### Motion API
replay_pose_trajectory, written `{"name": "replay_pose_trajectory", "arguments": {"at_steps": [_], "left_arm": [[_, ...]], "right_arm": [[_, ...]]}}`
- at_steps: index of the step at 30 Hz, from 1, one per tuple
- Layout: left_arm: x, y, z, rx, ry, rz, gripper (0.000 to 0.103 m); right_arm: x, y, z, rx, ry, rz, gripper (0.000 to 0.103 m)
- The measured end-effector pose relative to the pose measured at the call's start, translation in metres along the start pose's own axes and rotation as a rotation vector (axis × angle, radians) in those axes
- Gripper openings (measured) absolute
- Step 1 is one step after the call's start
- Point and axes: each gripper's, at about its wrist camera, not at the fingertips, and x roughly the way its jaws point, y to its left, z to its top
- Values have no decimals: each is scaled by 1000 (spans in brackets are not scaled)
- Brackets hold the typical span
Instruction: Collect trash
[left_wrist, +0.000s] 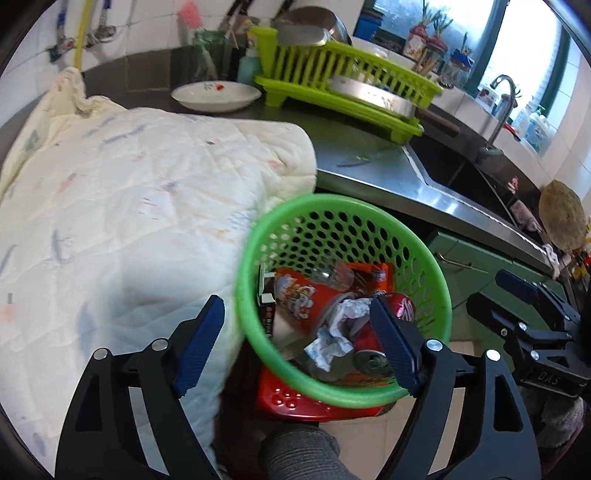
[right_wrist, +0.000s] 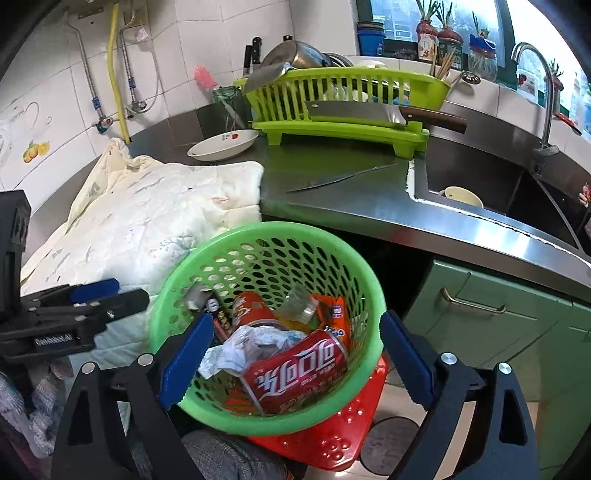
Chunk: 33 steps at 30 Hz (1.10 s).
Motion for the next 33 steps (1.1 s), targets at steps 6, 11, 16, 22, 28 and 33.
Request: {"name": "replay_pose_trajectory", "arguments": {"at_steps": [6, 11, 16, 22, 28, 33], "left_arm": [[-42, 19, -4, -3, -70, 53, 93], [-77, 40, -12, -21, -116, 99, 96], [-107, 57, -24, -27, -151, 174, 96], [-138, 70, -37, -40, -201, 229, 97], [-161, 79, -53, -47, -224, 275, 98], [-176, 92, -67, -96, -248, 291, 98]], "right_arm": [[-12, 25, -6, -22, -7, 5, 91], [-26, 48, -11, -32, -25, 30, 94], [-38, 70, -14, -39, -40, 44, 95], [-53, 92, -18, -46, -64, 58, 96], [-67, 110, -23, -78, -92, 47, 96], [-73, 119, -27, -89, -97, 57, 96]]}}
